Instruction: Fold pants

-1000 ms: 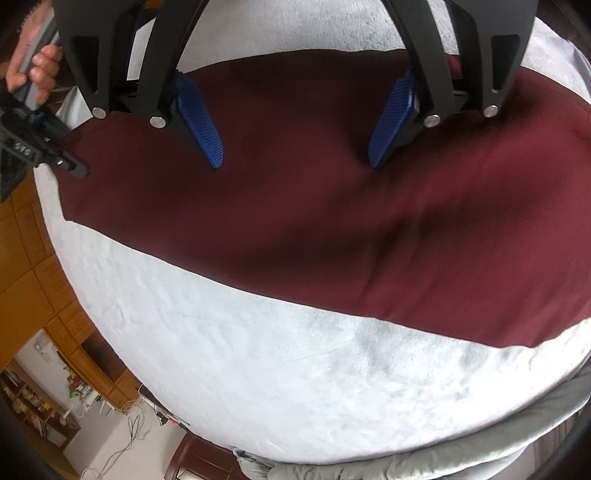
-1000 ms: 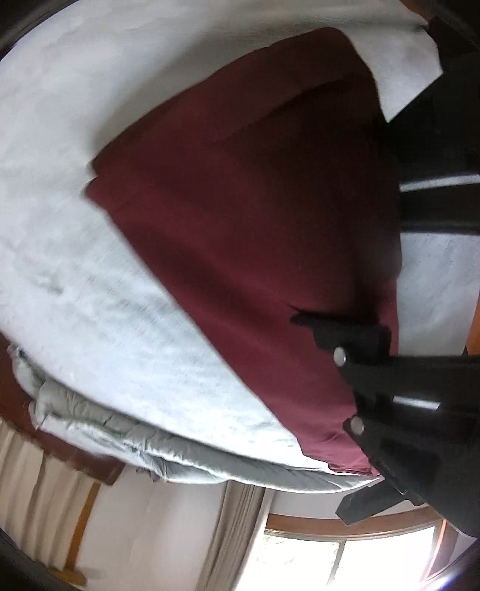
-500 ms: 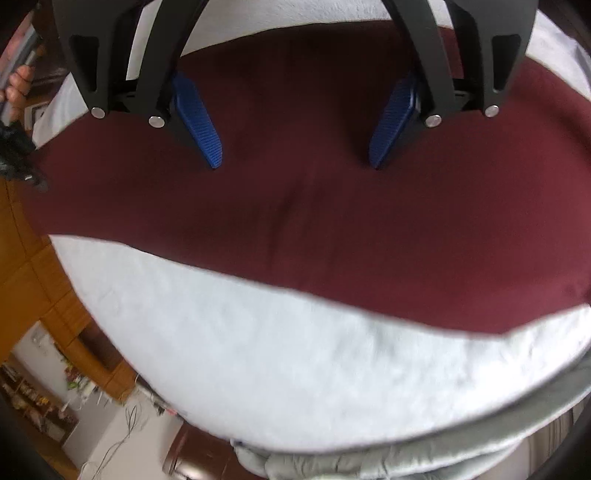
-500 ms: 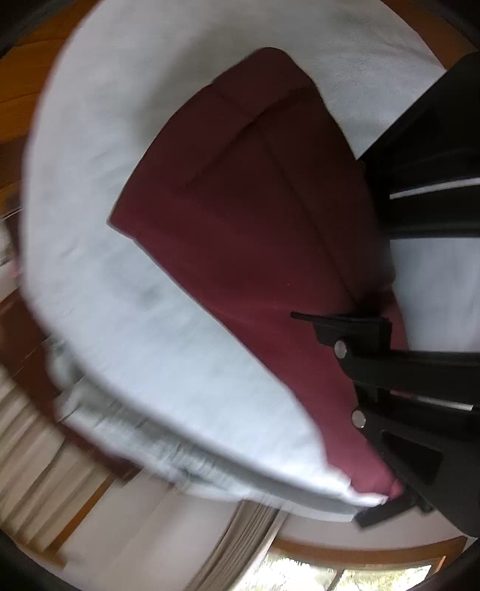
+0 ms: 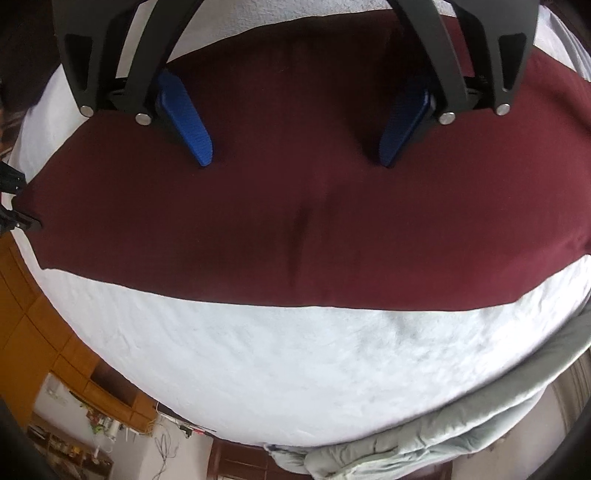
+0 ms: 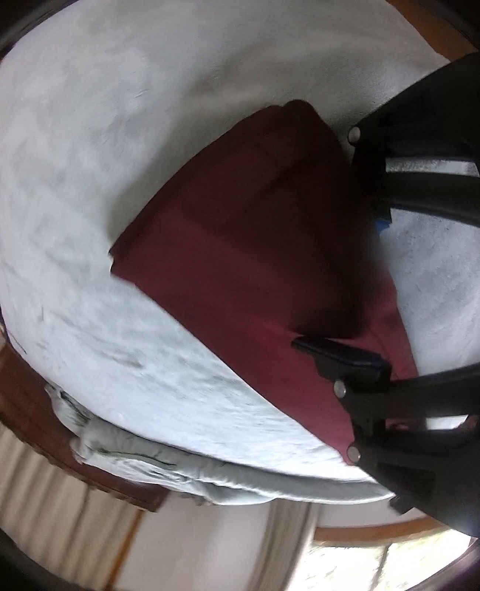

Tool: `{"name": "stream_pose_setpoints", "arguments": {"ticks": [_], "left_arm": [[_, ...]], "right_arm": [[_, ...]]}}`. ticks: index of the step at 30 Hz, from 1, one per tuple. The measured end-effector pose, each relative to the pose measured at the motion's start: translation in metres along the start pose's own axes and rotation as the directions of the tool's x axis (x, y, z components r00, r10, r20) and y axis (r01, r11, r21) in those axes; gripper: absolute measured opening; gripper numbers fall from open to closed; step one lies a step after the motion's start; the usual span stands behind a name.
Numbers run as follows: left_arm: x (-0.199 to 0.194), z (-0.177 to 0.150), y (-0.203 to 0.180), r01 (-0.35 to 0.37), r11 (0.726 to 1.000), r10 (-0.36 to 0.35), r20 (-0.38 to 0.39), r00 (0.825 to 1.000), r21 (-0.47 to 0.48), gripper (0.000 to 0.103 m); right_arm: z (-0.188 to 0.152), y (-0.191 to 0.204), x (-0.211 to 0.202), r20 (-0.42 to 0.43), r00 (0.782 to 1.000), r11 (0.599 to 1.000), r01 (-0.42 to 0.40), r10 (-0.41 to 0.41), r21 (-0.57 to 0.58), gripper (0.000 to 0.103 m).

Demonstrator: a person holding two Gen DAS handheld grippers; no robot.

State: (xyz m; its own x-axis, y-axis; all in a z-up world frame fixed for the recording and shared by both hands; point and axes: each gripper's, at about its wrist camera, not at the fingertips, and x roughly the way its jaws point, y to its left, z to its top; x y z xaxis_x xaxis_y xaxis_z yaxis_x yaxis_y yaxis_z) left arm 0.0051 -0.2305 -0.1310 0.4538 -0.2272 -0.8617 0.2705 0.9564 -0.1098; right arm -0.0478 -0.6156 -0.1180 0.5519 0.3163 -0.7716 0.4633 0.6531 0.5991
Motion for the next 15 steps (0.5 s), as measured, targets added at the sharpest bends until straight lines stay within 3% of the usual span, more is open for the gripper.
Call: {"name": "stream_pose_setpoints", "arguments": {"ticks": [3,5,9,11,15], "left_arm": [[-0.005,0.004,0.005,0.031,0.999,-0.031,-0.006,0.999,-0.026,0.093],[-0.014,0.006,0.015,0.053,0.996,-0.053,0.005,0.999,-0.066,0.093],[-0.044,0.005,0.053,-0.007,0.990,0.015,0.052,0.999,-0.140,0.093],[-0.050,0.003,0.073,-0.068,0.985,0.077,0.046,0.996,-0.160,0.093],[-0.055,-0.003,0.115,-0.112,0.964,0.120,0.020,0.993,-0.242,0.093]], "right_arm": [[0.000,0.002,-0.004,0.012,1.000,1.000,0.017,-0.017,0.005,0.022],[-0.002,0.018,-0.014,0.049,0.998,0.997,0.047,-0.044,-0.055,0.020],[-0.006,0.063,-0.031,0.129,0.988,0.977,0.105,-0.082,-0.185,0.020],[-0.011,0.085,-0.036,0.161,0.982,0.959,0.135,-0.096,-0.249,0.020],[-0.022,0.135,-0.043,0.203,0.976,0.925,0.144,-0.075,-0.352,0.020]]}}
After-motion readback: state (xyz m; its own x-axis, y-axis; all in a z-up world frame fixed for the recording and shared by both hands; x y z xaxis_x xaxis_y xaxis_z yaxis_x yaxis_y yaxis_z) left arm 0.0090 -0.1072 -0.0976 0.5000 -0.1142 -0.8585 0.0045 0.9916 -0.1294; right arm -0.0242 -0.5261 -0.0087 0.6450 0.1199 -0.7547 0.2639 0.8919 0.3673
